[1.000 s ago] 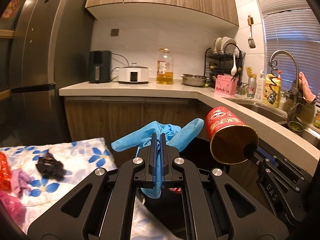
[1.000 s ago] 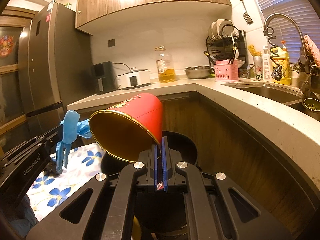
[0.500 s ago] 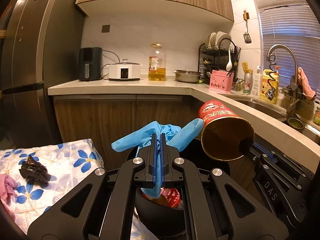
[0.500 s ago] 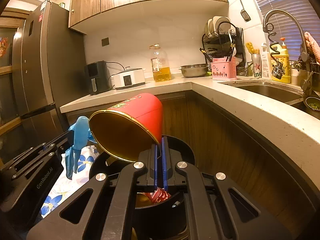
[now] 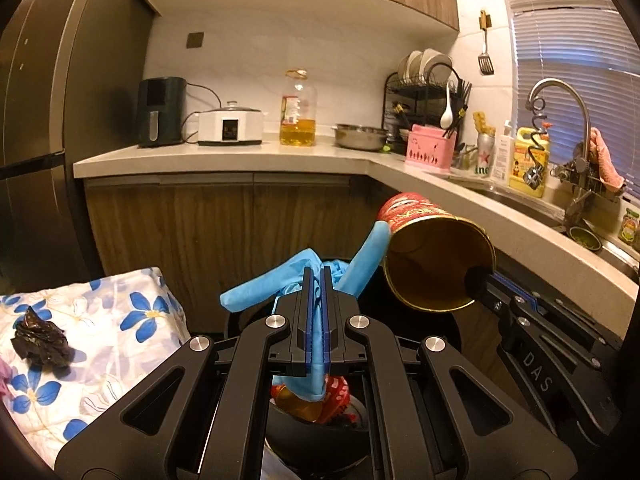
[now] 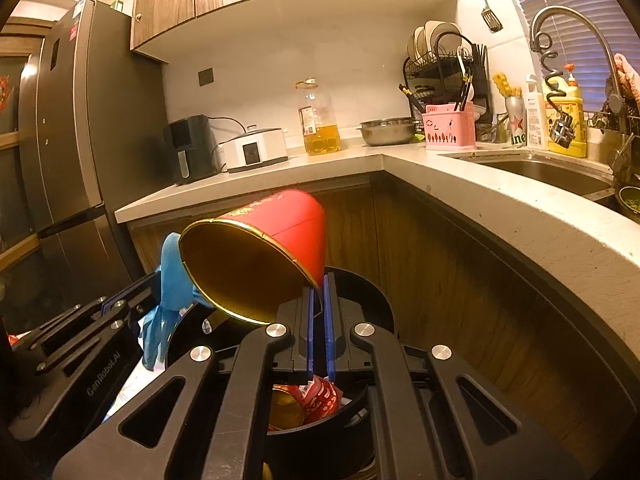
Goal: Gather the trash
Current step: 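Carry glove and red cup over the black bin and open both tools to drop them, then move both open tools back from the bin to the table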
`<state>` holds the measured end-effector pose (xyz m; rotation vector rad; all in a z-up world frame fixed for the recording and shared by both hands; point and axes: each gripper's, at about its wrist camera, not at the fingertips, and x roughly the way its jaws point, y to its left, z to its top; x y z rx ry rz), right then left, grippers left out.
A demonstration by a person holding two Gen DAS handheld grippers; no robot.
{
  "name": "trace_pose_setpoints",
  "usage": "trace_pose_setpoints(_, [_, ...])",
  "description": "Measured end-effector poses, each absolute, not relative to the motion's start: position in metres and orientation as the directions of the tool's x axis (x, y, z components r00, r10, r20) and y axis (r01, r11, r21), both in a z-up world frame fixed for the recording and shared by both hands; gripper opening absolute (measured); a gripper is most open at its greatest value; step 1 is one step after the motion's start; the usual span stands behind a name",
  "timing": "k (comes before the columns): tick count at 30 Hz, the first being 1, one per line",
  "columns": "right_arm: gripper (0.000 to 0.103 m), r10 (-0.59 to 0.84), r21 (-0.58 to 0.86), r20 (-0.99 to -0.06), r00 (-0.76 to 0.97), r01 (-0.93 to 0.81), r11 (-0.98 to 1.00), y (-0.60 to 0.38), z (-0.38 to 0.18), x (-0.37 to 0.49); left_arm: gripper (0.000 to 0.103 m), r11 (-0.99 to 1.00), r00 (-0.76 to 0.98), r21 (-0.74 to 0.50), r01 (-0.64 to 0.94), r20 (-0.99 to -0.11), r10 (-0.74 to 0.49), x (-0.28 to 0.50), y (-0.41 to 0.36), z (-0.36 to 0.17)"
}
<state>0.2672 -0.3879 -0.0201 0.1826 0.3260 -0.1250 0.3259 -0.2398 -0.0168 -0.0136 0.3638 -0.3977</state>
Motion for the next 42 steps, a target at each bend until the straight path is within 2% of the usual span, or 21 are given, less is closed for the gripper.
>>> trace_pose_setpoints(1, [0.006,-0.088,0.161,-0.331,0.940,0.148,0.976,-0.388,-0.021,0.268,0.003,0.924,0.857,-0.084,0.374,-0.351,-0.379,0.328,-0.239,-0.018])
trace_pose_setpoints(2, [0.013,-0.087,0.160,-0.334,0.939,0.148,0.976,-0.388,-0.022,0.269,0.004,0.925,0.855,-0.087,0.371,-0.355,-0.377,0.329,-0.239,-0.020])
trace_pose_setpoints(3, [0.026,-0.093,0.157,-0.336,0.937,0.153,0.976,-0.388,-0.022,0.270,0.009,0.924,0.852,-0.095,0.370,-0.362,-0.379,0.331,-0.238,-0.022])
trace_pose_setpoints(5, [0.041,-0.102,0.164,-0.327,0.939,0.162,0.973,-0.389,-0.023,0.267,0.020,0.925,0.853,-0.100,0.365,-0.362,-0.376,0.332,-0.236,-0.025])
trace_pose_setpoints(7, [0.041,-0.108,0.168,-0.325,0.940,0.170,0.971,-0.389,-0.024,0.265,0.040,0.924,0.854,-0.103,0.369,-0.355,-0.381,0.331,-0.234,-0.025])
trace_pose_setpoints(10, [0.045,-0.112,0.173,-0.328,0.938,0.176,0.969,-0.391,-0.024,0.263,0.057,0.928,0.865,-0.102,0.358,-0.338,-0.371,0.328,-0.231,-0.024])
trace_pose_setpoints(13, [0.051,-0.118,0.174,-0.326,0.938,0.182,0.968,-0.390,-0.022,0.260,0.068,0.935,0.875,-0.118,0.334,-0.330,-0.354,0.326,-0.222,-0.023])
trace_pose_setpoints(24, [0.078,-0.095,0.162,-0.291,0.952,0.147,0.976,-0.369,-0.016,0.230,0.086,0.967,0.917,-0.155,0.201,-0.317,-0.241,0.286,-0.171,-0.017])
trace_pose_setpoints(26, [0.081,-0.088,0.157,-0.283,0.955,0.137,0.978,-0.362,-0.015,0.222,0.087,0.970,0.921,-0.160,0.182,-0.317,-0.226,0.277,-0.162,-0.017])
trace_pose_setpoints(34, [0.083,-0.049,0.150,-0.295,0.954,0.097,0.984,-0.336,-0.019,0.202,0.090,0.984,0.943,-0.158,0.077,-0.308,-0.123,0.229,-0.115,-0.020])
trace_pose_setpoints(42, [0.083,0.023,0.157,-0.299,0.954,0.026,0.987,-0.298,-0.024,0.187,0.090,0.989,0.957,-0.112,-0.099,-0.284,0.063,0.183,-0.059,-0.025])
